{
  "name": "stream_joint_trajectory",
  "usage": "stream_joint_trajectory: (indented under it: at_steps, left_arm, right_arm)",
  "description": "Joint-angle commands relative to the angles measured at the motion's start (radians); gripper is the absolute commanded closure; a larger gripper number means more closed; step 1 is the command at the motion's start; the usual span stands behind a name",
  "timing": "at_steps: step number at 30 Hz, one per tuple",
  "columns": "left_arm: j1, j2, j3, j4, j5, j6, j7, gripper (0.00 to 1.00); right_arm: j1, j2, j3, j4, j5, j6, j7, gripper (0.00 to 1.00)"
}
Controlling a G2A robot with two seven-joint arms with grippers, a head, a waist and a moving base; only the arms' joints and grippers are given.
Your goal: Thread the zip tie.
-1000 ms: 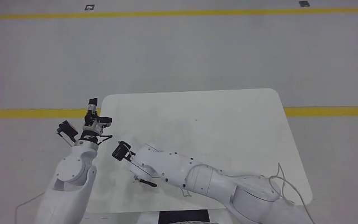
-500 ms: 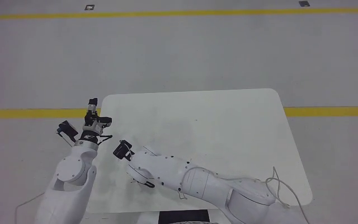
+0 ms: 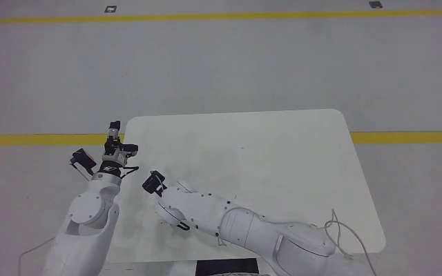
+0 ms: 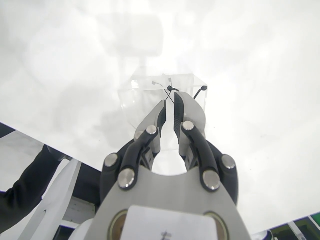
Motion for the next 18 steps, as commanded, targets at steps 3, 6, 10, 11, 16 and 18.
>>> stream_joint_trajectory:
  at_steps: [3,6,10,11,16,18]
  left_arm:
    - [0.0,0.0,0.0,0.0,0.0,0.0,0.0,0.0]
    - [0.0,0.0,0.0,0.0,0.0,0.0,0.0,0.0]
    - [0.0,0.0,0.0,0.0,0.0,0.0,0.0,0.0]
    - [0.0,0.0,0.0,0.0,0.0,0.0,0.0,0.0]
    - [0.0,0.0,0.0,0.0,0.0,0.0,0.0,0.0]
    - [0.0,0.0,0.0,0.0,0.0,0.0,0.0,0.0]
  right_arm:
    - [-0.013,0.001,0.012,-0.018,-0.027,0.006,0.001,0.84]
    - [-0.022,0.003,0.023,-0.026,-0.048,0.009,0.014,0.84]
    - [-0.031,0.005,0.041,-0.021,-0.071,0.012,0.018,0.85]
    - [-0.034,0.005,0.045,-0.021,-0.076,0.013,0.018,0.85]
    - [-0.047,0.003,0.059,-0.021,-0.104,0.011,0.026,0.86]
    - [-0.051,0.002,0.065,-0.018,-0.111,0.008,0.026,0.87]
